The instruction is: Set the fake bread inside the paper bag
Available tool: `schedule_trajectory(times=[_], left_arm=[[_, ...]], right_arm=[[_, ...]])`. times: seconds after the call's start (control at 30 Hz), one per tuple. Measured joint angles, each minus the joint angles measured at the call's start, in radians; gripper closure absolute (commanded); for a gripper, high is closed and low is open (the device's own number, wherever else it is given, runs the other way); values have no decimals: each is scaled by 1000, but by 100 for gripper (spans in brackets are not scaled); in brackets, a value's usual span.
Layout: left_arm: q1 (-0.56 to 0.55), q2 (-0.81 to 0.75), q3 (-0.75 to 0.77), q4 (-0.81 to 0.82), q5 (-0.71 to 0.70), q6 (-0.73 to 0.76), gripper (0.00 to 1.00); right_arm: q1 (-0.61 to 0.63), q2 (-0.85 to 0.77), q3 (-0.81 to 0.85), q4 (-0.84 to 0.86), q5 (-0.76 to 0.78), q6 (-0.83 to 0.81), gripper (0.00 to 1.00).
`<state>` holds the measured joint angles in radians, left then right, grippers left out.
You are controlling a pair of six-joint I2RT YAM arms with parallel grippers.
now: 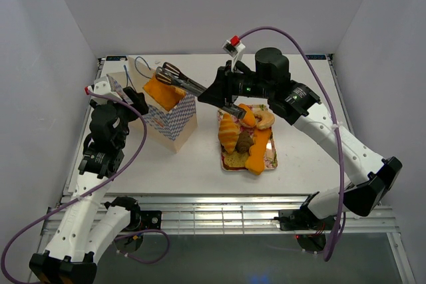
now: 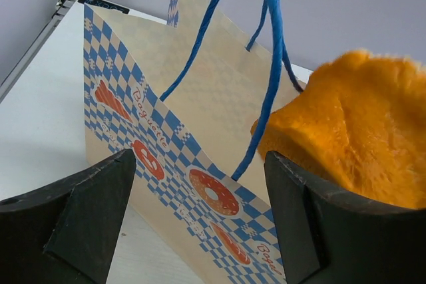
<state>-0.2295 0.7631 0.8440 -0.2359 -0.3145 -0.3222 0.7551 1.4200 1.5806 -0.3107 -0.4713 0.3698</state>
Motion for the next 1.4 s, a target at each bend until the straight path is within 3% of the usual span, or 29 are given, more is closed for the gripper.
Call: schedule_trajectory(times=[0.63, 0.83, 1.1, 1.4], left_arm=[[0, 1, 0, 1, 0, -2, 10], [0, 1, 0, 1, 0, -2, 5], [0, -2, 0, 1, 0, -6, 4], [0, -2, 0, 1, 15, -9, 2]], right_arm=[[0, 33, 62, 13, 13, -5, 53], [0, 15, 72, -29, 67, -23, 53], [0, -156, -84, -52, 219, -42, 53], [-21, -365, -402, -111, 480, -32, 53]])
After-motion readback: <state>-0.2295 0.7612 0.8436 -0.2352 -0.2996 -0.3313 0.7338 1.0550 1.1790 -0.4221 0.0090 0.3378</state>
